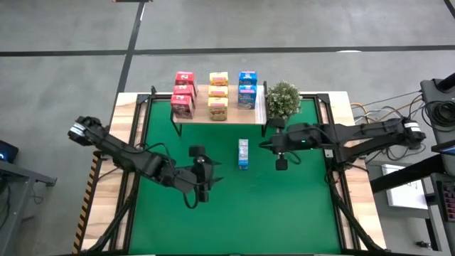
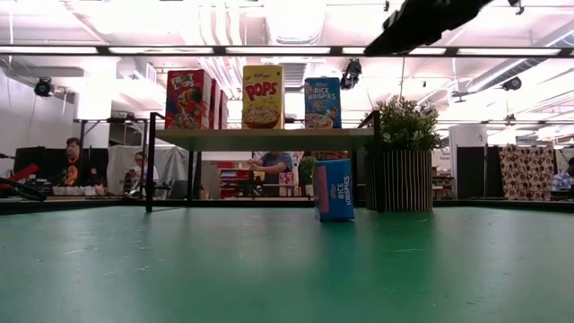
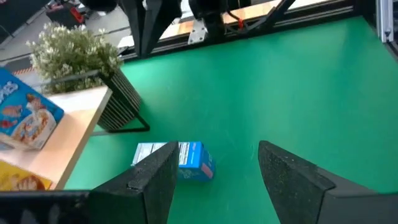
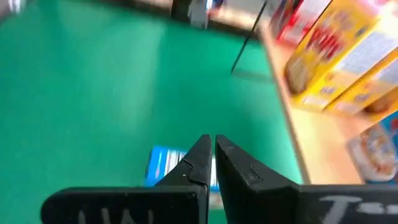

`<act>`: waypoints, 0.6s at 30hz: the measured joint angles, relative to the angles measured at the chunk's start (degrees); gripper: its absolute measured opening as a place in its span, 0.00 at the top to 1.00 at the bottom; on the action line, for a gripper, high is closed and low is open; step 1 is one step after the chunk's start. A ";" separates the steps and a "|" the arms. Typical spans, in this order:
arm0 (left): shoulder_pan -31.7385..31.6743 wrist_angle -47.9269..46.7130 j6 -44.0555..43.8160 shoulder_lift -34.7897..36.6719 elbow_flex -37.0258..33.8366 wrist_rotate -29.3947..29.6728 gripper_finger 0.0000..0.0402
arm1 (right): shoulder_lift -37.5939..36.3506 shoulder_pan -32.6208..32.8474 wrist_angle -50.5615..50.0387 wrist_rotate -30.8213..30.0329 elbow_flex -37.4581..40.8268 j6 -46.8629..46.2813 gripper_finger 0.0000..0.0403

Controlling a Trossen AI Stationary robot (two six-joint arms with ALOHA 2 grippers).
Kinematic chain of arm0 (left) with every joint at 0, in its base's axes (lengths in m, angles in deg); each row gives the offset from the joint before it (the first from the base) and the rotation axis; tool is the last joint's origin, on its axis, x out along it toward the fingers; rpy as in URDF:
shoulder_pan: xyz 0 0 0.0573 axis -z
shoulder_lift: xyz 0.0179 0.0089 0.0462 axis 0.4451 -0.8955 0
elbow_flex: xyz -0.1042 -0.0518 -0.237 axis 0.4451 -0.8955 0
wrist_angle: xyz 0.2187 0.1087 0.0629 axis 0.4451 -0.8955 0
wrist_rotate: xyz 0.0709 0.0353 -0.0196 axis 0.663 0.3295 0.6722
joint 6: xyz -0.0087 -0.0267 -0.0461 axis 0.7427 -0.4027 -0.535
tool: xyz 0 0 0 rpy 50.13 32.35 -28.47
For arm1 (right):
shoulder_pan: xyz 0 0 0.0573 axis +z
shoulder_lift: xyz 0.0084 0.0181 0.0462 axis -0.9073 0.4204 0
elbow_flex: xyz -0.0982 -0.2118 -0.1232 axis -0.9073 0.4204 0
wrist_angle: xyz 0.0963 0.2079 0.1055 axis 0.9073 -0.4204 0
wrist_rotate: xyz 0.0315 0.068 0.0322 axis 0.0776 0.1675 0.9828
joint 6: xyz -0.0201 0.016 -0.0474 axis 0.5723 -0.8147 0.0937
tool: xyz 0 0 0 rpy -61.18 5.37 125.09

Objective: Stack cereal on shelf
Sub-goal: Put the blue cereal box on the shelf aligned with the other blue cereal boxes

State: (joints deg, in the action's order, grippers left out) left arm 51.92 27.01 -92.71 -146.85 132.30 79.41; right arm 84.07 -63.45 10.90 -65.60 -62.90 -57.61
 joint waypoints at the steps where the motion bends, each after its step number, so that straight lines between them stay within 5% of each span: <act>1: -0.01 0.99 0.00 0.74 -1.40 0.02 0.49 | 1.52 -0.12 -3.43 0.04 -2.24 -0.14 0.97; 8: 0.01 7.57 -0.26 5.90 -8.50 0.03 0.49 | 13.43 -1.96 -23.92 1.07 -16.46 2.07 0.97; 18: 0.01 8.42 -3.20 9.27 -11.99 -0.04 0.49 | 28.89 -5.11 -39.33 12.50 -32.46 16.14 0.97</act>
State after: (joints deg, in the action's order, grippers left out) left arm 51.93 35.43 -95.91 -137.58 120.31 79.36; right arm 112.95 -68.56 -28.43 -53.10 -95.37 -41.47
